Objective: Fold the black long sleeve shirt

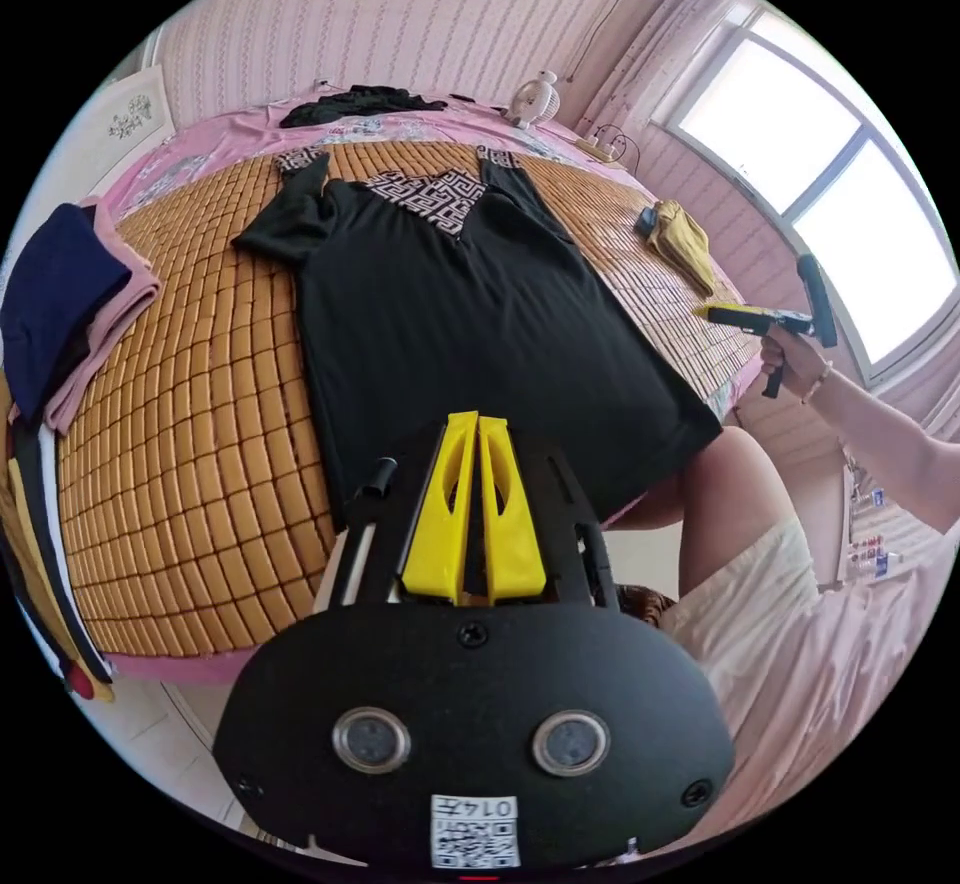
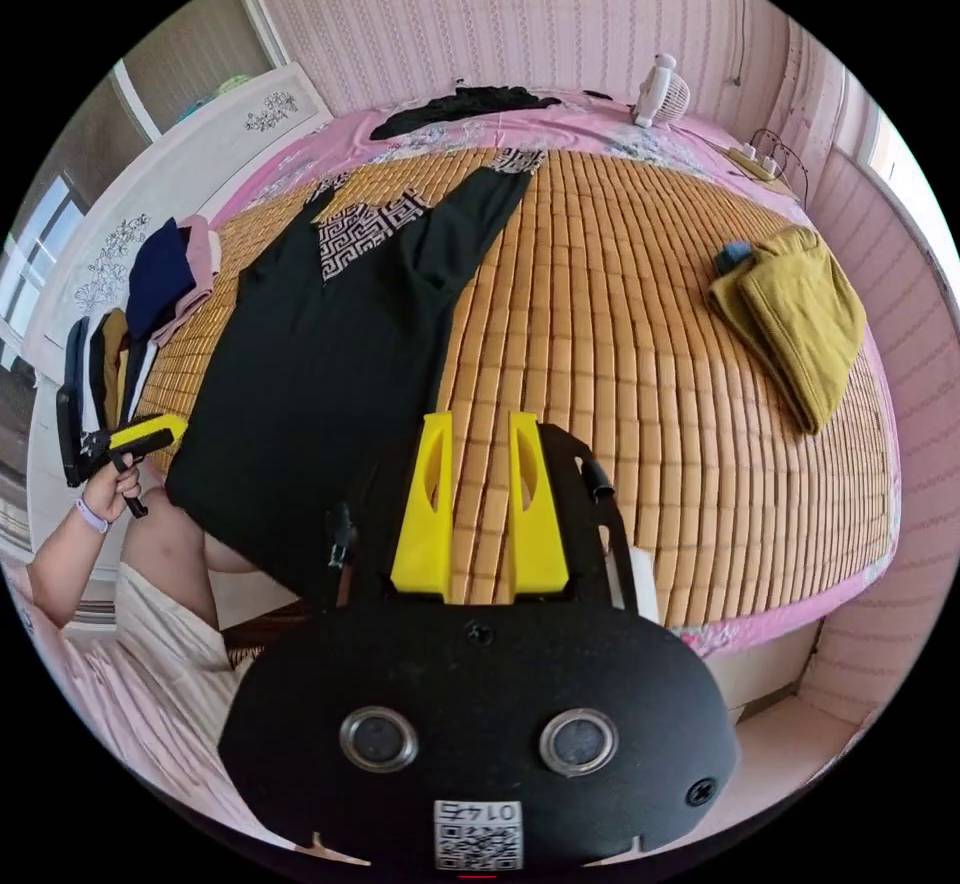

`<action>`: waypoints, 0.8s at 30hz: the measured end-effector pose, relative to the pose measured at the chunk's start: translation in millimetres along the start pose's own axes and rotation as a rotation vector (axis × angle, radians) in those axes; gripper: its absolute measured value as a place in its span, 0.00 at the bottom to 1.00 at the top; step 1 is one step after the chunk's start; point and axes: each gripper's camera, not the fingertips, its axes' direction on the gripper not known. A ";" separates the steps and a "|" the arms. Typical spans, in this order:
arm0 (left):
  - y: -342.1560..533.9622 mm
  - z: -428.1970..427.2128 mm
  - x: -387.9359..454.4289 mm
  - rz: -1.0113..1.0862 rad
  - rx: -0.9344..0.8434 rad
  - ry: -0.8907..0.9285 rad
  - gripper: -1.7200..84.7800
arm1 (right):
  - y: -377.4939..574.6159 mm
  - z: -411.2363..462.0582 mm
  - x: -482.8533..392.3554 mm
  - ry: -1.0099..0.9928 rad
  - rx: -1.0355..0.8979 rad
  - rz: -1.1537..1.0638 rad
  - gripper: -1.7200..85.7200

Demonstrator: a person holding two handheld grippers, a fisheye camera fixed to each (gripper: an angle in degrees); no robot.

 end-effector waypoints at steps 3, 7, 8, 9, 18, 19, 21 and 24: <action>-35.7 47.9 0.7 0.002 -0.009 -0.055 0.01 | -76.0 17.9 9.8 0.026 0.064 -0.030 0.12; -55.6 104.6 -0.5 0.047 -0.140 -0.090 0.01 | -184.6 64.4 22.9 0.042 0.103 -0.023 0.13; -56.7 109.7 1.4 0.072 -0.119 -0.097 0.01 | -211.8 82.1 27.0 0.051 0.102 -0.003 0.14; -59.1 114.5 2.3 0.077 -0.123 -0.095 0.01 | -224.0 91.2 29.4 0.055 0.101 0.011 0.14; -89.4 153.3 18.7 0.084 -0.228 -0.144 0.01 | -245.4 138.1 86.8 -0.013 0.076 0.104 0.04; -91.8 155.6 17.8 0.073 -0.237 -0.135 0.01 | -226.7 120.6 100.7 0.003 0.113 0.149 0.04; -101.2 164.3 12.0 0.021 -0.271 -0.092 0.01 | -184.6 81.8 119.2 0.040 0.216 0.212 0.03; -109.7 173.3 11.0 -0.008 -0.293 -0.070 0.01 | -99.5 29.6 139.9 0.124 0.229 0.298 0.04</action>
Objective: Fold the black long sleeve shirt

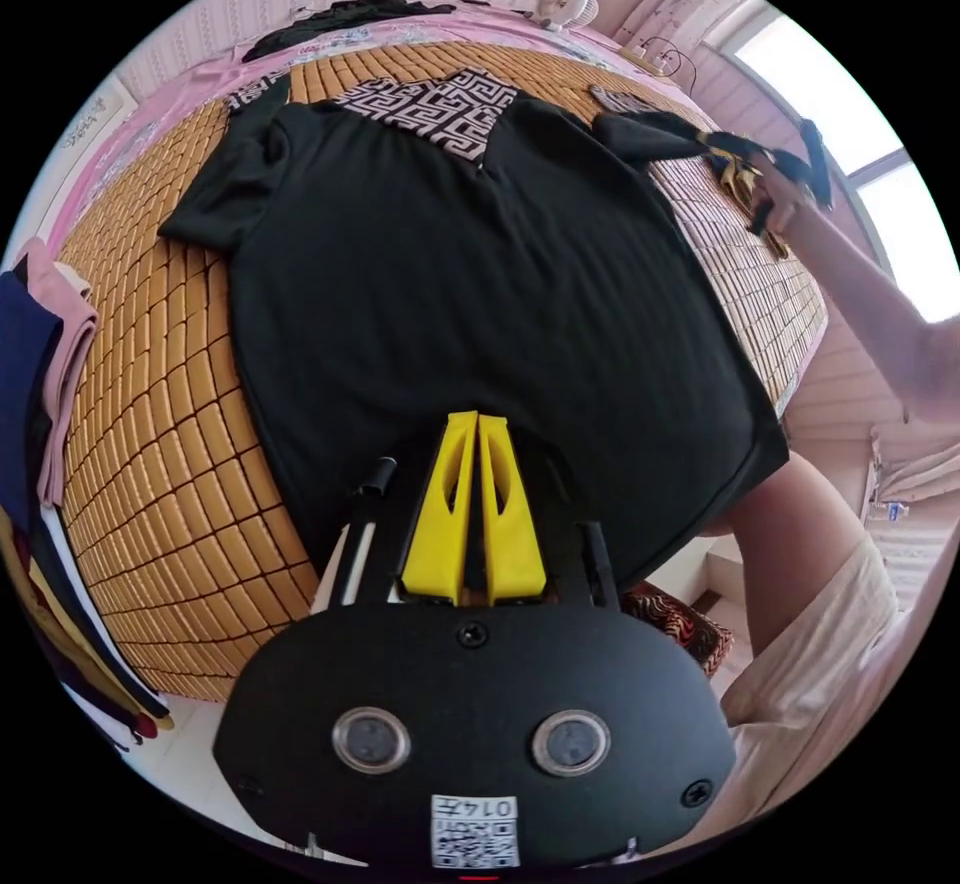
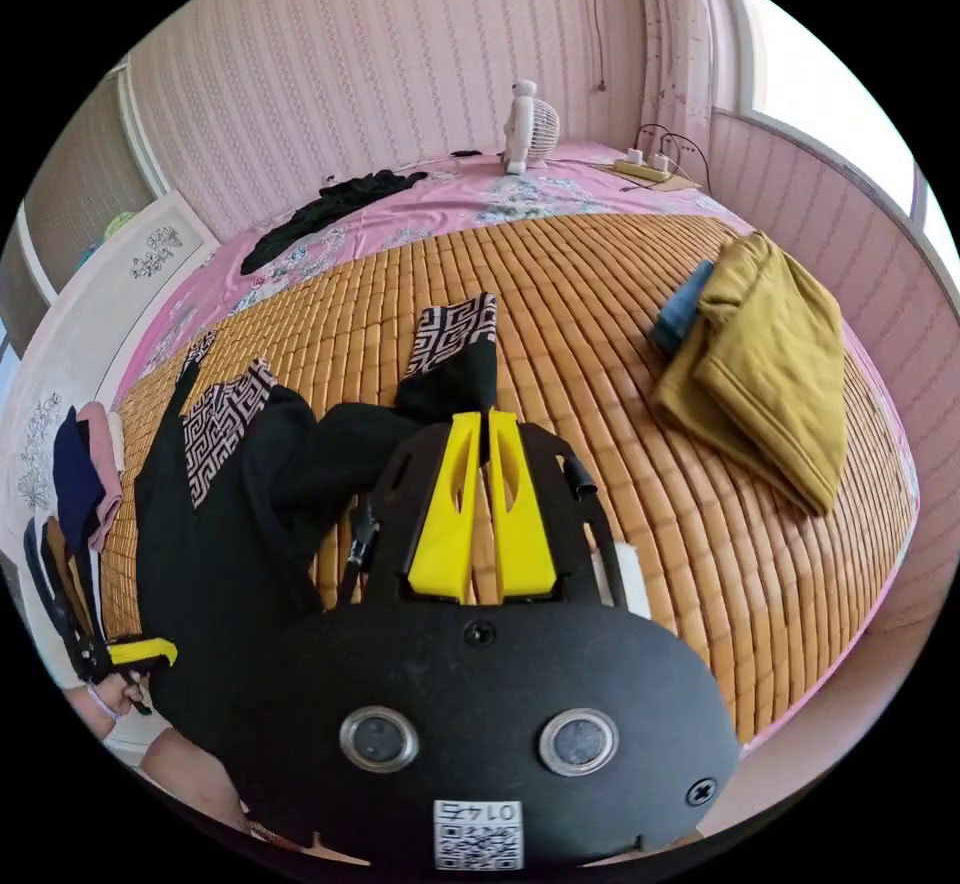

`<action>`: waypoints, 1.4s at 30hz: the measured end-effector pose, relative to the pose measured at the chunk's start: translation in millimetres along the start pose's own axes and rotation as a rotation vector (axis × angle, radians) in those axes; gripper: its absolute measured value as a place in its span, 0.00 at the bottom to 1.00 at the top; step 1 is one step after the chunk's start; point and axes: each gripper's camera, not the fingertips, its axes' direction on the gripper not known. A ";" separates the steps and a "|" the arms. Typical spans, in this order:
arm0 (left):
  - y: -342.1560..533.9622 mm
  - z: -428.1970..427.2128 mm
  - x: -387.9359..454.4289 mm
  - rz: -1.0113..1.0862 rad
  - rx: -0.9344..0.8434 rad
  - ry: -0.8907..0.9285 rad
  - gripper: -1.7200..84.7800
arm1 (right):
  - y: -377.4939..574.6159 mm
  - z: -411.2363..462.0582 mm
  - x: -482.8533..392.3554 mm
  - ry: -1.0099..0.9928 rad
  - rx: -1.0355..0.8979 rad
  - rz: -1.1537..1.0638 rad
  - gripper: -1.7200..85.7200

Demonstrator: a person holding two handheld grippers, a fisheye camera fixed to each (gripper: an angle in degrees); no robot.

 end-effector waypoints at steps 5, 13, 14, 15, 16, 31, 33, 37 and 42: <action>-21.2 -4.2 2.9 -0.049 -0.016 0.112 0.01 | 91.8 -57.9 62.9 0.026 -0.219 0.115 0.06; -145.0 -26.5 40.8 0.157 0.135 0.138 0.01 | 65.6 -56.2 114.1 0.043 -0.141 0.217 0.11; -172.0 -23.7 49.2 0.195 0.159 0.124 0.01 | 53.8 -44.0 117.0 0.079 -0.130 0.205 0.12; -199.4 -20.0 57.9 0.223 0.183 0.114 0.02 | 48.2 -37.4 118.9 0.091 -0.125 0.203 0.12; -212.8 -17.8 62.3 0.236 0.195 0.110 0.02 | 37.9 -23.5 123.7 0.097 -0.119 0.211 0.13; -358.8 40.1 137.2 0.340 0.201 0.068 0.08 | 83.7 -71.8 191.0 0.274 -0.127 0.399 0.07; -362.4 51.9 140.3 0.336 0.158 0.065 0.09 | 93.2 -66.8 198.7 0.300 -0.161 0.437 0.08; -364.5 70.0 147.3 0.344 0.098 0.011 0.09 | 87.7 -48.5 200.9 0.282 -0.130 0.462 0.10; -363.2 84.9 159.3 0.382 0.021 -0.093 0.02 | 69.1 4.7 194.1 0.290 -0.157 0.429 0.10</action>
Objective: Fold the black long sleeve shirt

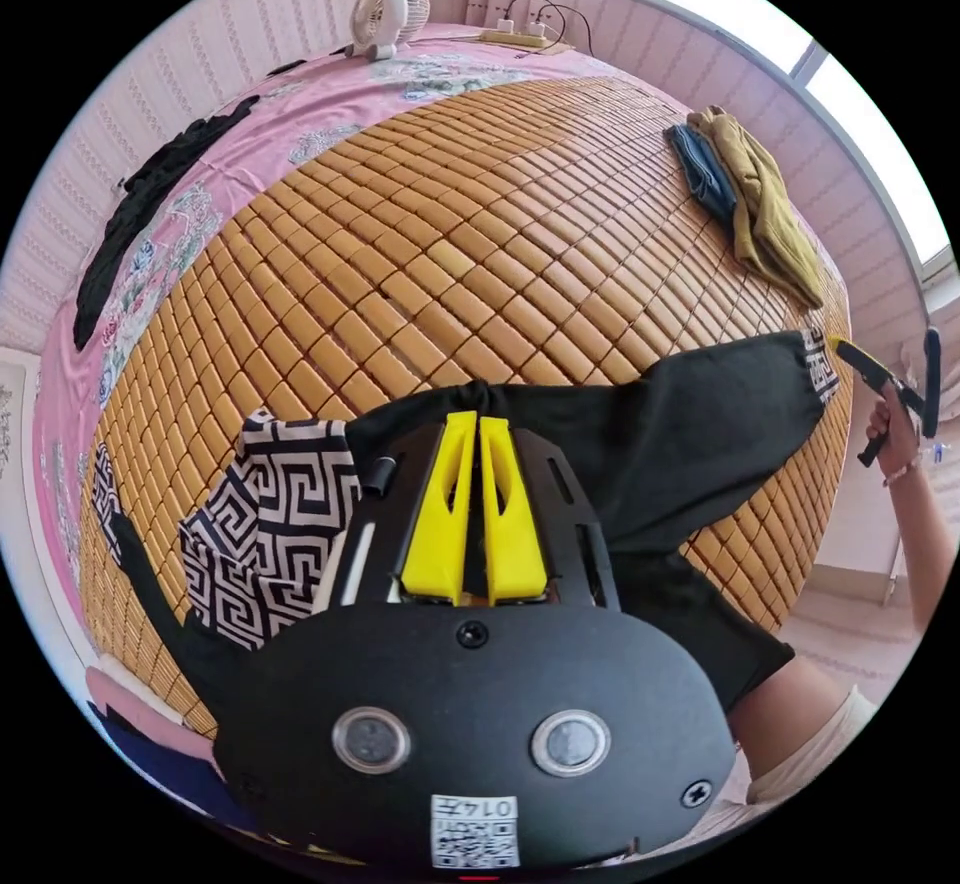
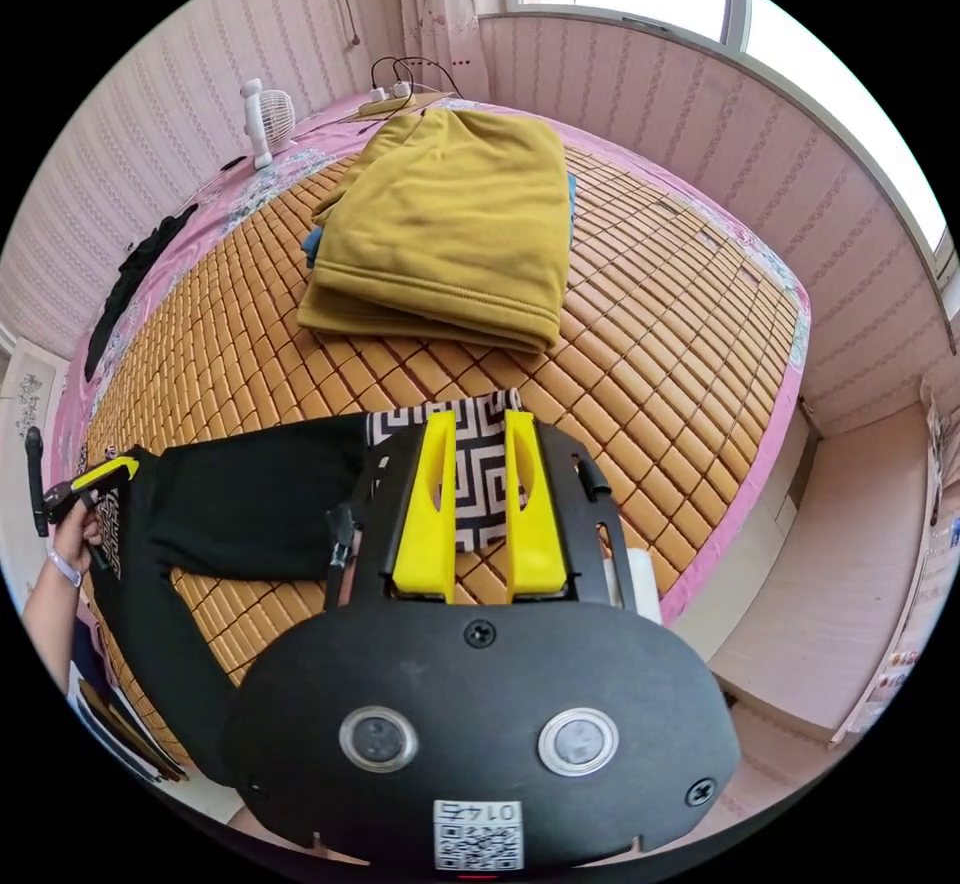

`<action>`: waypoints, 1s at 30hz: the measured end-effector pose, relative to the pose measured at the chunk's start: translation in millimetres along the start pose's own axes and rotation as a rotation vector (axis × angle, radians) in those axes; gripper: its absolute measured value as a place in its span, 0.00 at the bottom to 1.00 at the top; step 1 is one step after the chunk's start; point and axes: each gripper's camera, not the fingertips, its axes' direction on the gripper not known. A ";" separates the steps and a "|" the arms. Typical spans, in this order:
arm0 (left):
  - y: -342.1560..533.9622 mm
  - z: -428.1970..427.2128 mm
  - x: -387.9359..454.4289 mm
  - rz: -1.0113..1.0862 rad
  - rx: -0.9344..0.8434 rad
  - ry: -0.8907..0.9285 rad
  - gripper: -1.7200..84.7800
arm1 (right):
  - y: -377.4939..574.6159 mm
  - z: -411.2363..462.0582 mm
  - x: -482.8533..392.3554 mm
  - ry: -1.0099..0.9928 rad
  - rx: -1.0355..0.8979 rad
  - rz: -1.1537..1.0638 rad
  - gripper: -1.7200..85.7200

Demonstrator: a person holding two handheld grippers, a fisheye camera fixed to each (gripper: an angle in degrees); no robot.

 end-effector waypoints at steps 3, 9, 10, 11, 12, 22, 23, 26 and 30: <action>4.9 -16.1 -3.4 -0.062 0.122 0.024 0.01 | -6.8 27.0 -16.0 0.078 -0.028 -0.031 0.07; 20.3 -3.9 -18.5 -0.182 0.142 0.077 0.01 | -9.3 63.7 -48.0 0.255 -0.071 -0.170 0.03; 22.0 -4.9 -19.5 -0.185 0.141 0.083 0.01 | -10.1 68.5 -50.2 0.245 -0.070 -0.177 0.02; 25.2 -6.5 -21.3 -0.186 0.135 0.094 0.01 | -11.2 71.4 -50.7 0.225 -0.058 -0.162 0.02; 28.6 -8.3 -22.4 -0.182 0.133 0.098 0.01 | -11.9 73.3 -50.8 0.221 -0.054 -0.152 0.02; 106.6 -69.9 -42.2 -0.196 0.272 0.212 0.08 | 11.9 69.9 -93.4 0.295 -0.016 -0.152 0.07; 132.6 -87.2 -42.6 -0.196 0.286 0.199 0.08 | 19.1 65.3 -105.3 0.291 -0.011 -0.164 0.07; 217.3 -121.6 -43.3 -0.233 0.285 0.132 0.08 | 38.6 55.6 -161.0 0.197 0.030 -0.287 0.06; 349.6 -143.8 -49.8 -0.410 0.166 0.052 0.08 | 60.9 62.5 -281.1 0.024 0.116 -0.541 0.06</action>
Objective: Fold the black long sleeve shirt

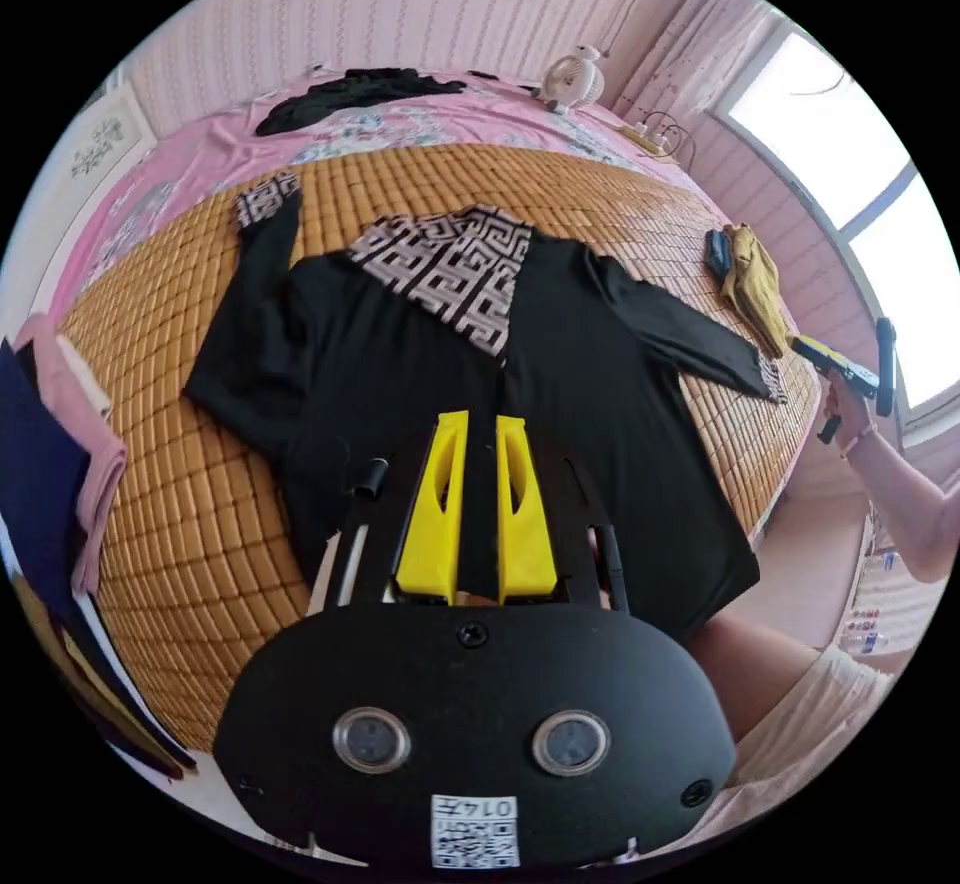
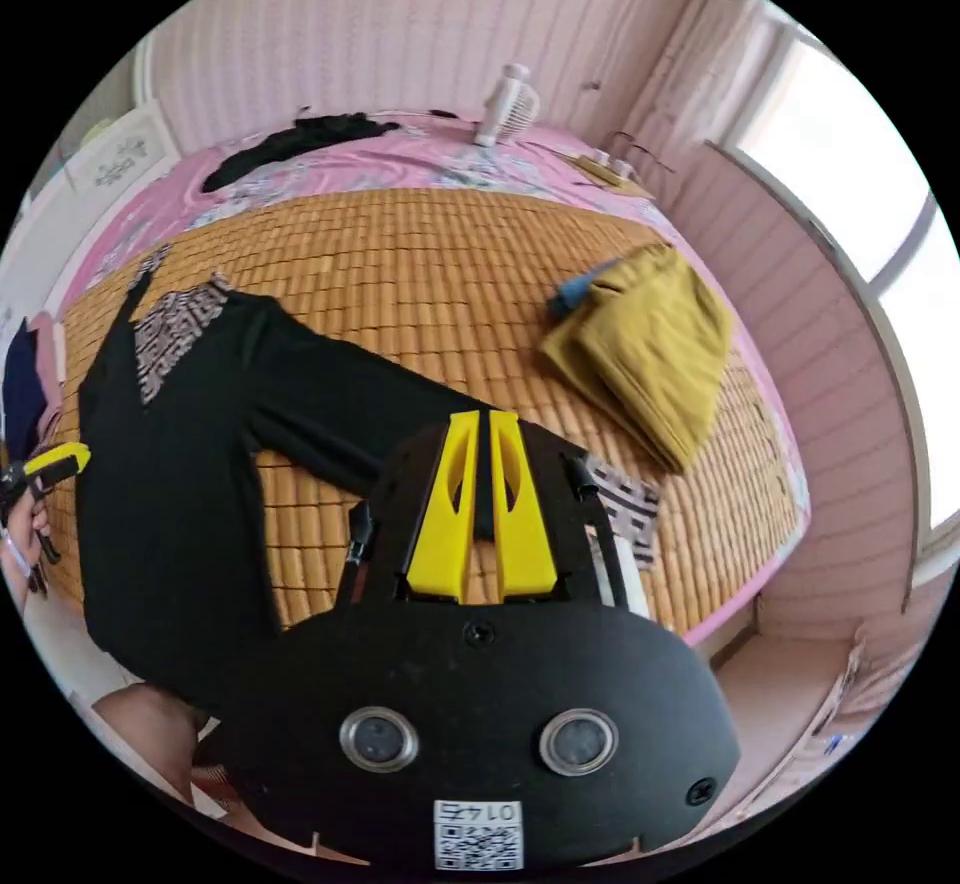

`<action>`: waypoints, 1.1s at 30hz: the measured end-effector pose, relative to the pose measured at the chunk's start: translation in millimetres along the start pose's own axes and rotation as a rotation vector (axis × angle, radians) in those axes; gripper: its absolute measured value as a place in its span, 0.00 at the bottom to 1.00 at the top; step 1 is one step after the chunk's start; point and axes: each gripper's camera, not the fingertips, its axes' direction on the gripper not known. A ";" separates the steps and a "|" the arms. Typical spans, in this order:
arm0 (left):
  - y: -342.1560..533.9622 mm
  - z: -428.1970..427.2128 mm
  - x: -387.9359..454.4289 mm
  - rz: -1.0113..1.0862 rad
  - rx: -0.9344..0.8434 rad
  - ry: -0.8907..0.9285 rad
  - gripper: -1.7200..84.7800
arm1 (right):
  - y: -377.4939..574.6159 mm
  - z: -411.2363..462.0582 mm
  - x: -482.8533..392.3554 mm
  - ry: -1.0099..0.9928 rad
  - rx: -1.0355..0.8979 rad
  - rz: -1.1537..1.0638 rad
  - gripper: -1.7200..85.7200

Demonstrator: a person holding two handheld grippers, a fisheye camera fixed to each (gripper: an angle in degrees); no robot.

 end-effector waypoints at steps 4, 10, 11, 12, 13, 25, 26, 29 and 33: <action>80.2 -22.2 -36.0 -0.137 -0.073 -0.051 0.08 | -73.3 29.9 -174.9 -0.382 0.045 -0.265 0.09; 160.3 -59.2 -66.0 -0.207 -0.026 -0.139 0.07 | -154.0 56.3 -431.3 -0.628 0.054 -0.503 0.09; 171.5 -62.9 -72.3 -0.215 -0.029 -0.126 0.07 | -163.3 65.3 -477.3 -0.598 0.014 -0.529 0.10; 182.3 -66.5 -78.1 -0.224 -0.027 -0.128 0.08 | -167.6 69.9 -497.8 -0.590 -0.016 -0.533 0.10; 187.4 -68.3 -80.9 -0.225 -0.027 -0.129 0.08 | -174.8 77.6 -537.6 -0.604 -0.071 -0.552 0.11; 265.0 -104.8 -123.3 -0.284 0.019 -0.029 0.09 | -181.1 159.8 -707.5 -0.326 -0.223 -0.668 0.04; 272.3 -109.9 -127.3 -0.288 0.019 -0.007 0.09 | -179.7 159.1 -708.7 -0.365 -0.225 -0.702 0.03; 294.4 -130.1 -136.2 -0.310 0.033 -0.001 0.09 | -174.5 138.7 -702.8 -0.581 -0.217 -0.792 0.03; 330.2 -177.7 -149.8 -0.352 0.103 -0.002 0.09 | -148.7 81.1 -697.6 -1.108 -0.251 -1.159 0.03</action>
